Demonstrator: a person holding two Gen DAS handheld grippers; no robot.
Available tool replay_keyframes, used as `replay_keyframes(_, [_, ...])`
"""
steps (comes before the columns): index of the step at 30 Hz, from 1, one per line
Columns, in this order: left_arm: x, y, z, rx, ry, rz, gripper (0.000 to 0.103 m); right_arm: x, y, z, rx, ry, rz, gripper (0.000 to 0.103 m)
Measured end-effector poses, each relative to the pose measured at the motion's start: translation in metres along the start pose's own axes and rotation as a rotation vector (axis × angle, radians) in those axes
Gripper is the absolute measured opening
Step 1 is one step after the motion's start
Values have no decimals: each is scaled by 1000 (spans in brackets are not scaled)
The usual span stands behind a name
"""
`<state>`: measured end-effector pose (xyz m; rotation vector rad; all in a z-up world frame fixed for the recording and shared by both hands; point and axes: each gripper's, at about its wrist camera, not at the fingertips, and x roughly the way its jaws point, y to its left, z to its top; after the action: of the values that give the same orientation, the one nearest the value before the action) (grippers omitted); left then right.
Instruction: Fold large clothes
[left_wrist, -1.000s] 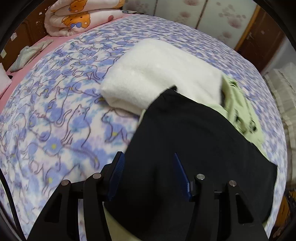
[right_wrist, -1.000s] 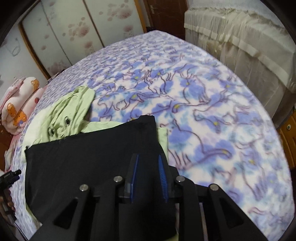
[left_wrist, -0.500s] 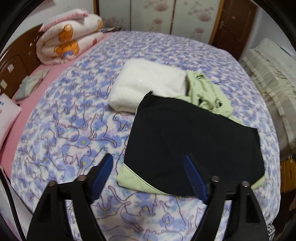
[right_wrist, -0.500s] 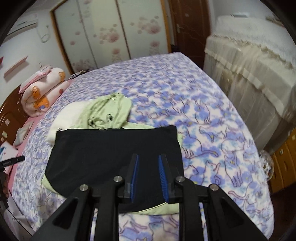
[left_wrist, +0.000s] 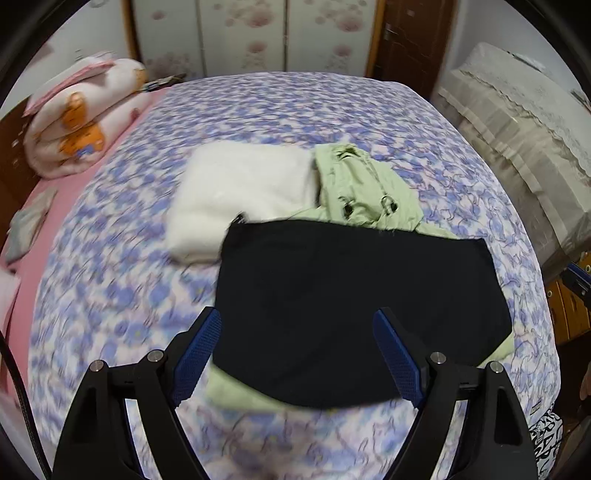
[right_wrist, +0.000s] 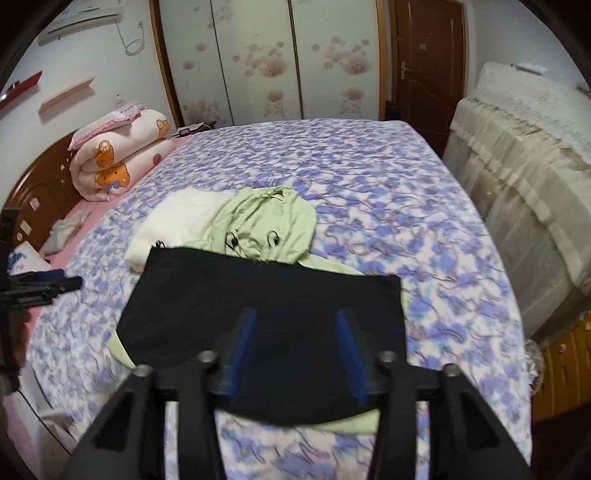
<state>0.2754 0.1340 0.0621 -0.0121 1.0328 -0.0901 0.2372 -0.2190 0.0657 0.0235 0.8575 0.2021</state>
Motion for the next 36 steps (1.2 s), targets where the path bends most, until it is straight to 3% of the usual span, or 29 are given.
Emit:
replay_keyframes(4, [47,-15,52,29,13,-44,83,54,-11,41,46,51,43,48])
replay_keyframes(11, [170,-30,160,17,63,-127,82,181,-39,110,144,138,114,48])
replay_keyframes(14, [226,-33,195,6,86,-120,77,246,-51,132,177,179,122,48])
replay_keyframes(17, [279,-32,219,-19,140,-124,64,298,-65,147,235,207,137,48])
replay_keyframes(19, [306,-30,227,-37,171,-141,55,328,-72,153,273,224,170,48])
replay_keyframes(22, [343,-32,231,-43,232,-162,54,366,-77,157,301,261,166,48])
replay_keyframes(30, [377,-35,235,-66,282,-242,52,426,-84,153,361,354,198,48])
replay_keyframes(32, [381,-33,236,-86,288,-242,39,436,-85,153,374,364,203,47])
replay_keyframes(33, [383,-33,237,-91,286,-232,19,438,-84,153,379,359,203,47])
replay_keyframes(34, [386,-33,238,-98,287,-222,10,440,-83,154,386,354,207,46])
replay_keyframes(35, [387,-31,240,-110,283,-227,9,443,-81,155,391,348,211,41])
replay_keyframes(36, [386,-30,241,-114,273,-229,7,445,-80,155,391,349,219,23])
